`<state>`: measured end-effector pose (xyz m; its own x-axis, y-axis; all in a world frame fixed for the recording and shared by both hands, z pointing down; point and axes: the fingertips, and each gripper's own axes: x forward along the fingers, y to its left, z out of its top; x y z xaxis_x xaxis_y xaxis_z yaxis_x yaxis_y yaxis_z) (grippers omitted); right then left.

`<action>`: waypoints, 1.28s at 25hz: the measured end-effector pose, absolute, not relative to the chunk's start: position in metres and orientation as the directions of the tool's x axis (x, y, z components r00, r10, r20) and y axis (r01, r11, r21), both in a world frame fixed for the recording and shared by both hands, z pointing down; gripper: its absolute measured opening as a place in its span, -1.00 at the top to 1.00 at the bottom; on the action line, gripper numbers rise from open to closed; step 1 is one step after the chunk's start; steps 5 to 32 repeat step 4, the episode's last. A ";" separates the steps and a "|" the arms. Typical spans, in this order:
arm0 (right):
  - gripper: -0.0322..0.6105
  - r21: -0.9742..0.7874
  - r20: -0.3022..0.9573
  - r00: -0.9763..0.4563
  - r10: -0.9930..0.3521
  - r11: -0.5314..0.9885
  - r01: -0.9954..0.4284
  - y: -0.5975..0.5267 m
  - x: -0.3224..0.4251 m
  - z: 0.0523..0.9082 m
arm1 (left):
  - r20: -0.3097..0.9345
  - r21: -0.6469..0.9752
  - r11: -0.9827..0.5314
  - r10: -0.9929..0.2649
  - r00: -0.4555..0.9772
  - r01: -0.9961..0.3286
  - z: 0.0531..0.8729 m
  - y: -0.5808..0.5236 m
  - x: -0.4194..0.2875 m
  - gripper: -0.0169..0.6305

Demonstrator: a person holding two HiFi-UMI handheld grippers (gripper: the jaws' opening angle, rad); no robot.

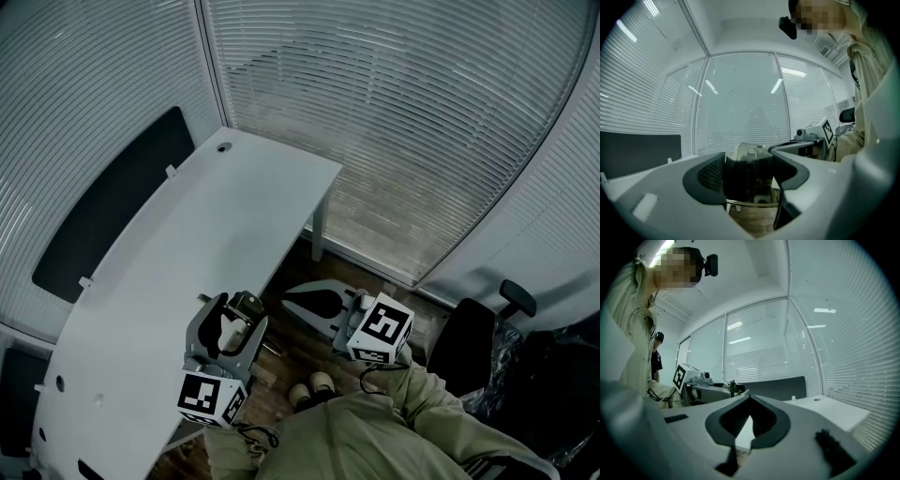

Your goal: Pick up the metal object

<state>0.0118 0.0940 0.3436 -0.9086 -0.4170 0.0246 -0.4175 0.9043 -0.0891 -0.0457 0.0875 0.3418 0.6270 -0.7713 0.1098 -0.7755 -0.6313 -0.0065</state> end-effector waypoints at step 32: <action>0.89 -0.085 0.027 -0.907 -0.420 0.903 -0.420 0.094 0.013 0.341 | 0.108 -0.011 -0.636 -0.768 0.631 -0.772 0.342 0.087 -0.044 0.00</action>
